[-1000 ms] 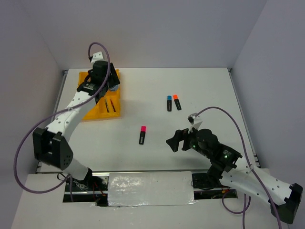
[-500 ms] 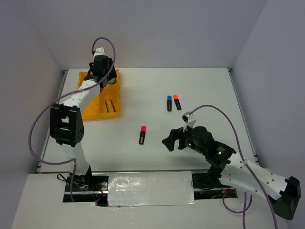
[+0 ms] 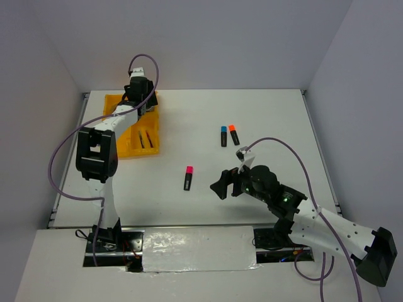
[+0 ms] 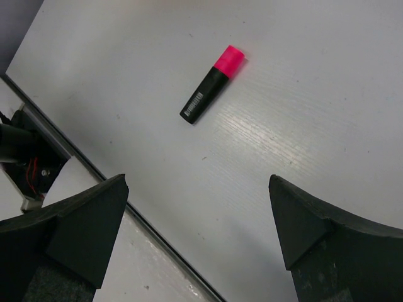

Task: Sort the stationery into containers
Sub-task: Place the stationery in the storage box.

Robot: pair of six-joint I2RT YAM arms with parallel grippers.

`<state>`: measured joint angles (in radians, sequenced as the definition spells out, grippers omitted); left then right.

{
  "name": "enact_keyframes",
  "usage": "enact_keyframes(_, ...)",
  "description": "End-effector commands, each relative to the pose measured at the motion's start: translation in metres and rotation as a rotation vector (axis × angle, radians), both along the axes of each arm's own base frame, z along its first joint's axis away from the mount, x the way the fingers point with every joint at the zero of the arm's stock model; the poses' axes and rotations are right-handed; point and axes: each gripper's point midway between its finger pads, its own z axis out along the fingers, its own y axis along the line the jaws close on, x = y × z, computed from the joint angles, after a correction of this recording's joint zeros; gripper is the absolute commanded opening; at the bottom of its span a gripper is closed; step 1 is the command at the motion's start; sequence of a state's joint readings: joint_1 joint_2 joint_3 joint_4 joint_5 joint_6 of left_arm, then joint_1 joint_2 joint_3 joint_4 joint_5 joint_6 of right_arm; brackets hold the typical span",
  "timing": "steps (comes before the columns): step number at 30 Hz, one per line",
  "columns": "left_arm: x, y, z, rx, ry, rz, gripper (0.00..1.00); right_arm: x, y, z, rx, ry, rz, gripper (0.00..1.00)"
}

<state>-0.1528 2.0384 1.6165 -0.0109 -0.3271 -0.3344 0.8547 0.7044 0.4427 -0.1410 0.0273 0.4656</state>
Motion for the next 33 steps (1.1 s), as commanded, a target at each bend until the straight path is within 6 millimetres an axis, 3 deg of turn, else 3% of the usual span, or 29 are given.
enact_keyframes(1,0.026,-0.004,0.042,-0.001,-0.154,-0.024,0.00,0.002,0.007,0.008,0.034,-0.044,0.028,1.00)
enact_keyframes(14,0.018,-0.002,0.026,0.026,-0.072,-0.044,0.00,0.001,0.007,0.007,0.040,-0.030,0.023,1.00)
enact_keyframes(23,0.002,0.010,0.042,0.112,-0.054,-0.041,0.00,0.002,0.008,0.006,0.049,-0.027,0.019,1.00)
enact_keyframes(27,0.008,0.012,0.041,0.119,-0.030,-0.035,0.00,-0.002,0.013,0.007,0.062,-0.014,0.047,1.00)
enact_keyframes(33,0.024,0.008,0.019,0.112,0.002,-0.082,0.01,-0.002,0.007,0.005,0.043,-0.020,0.034,1.00)
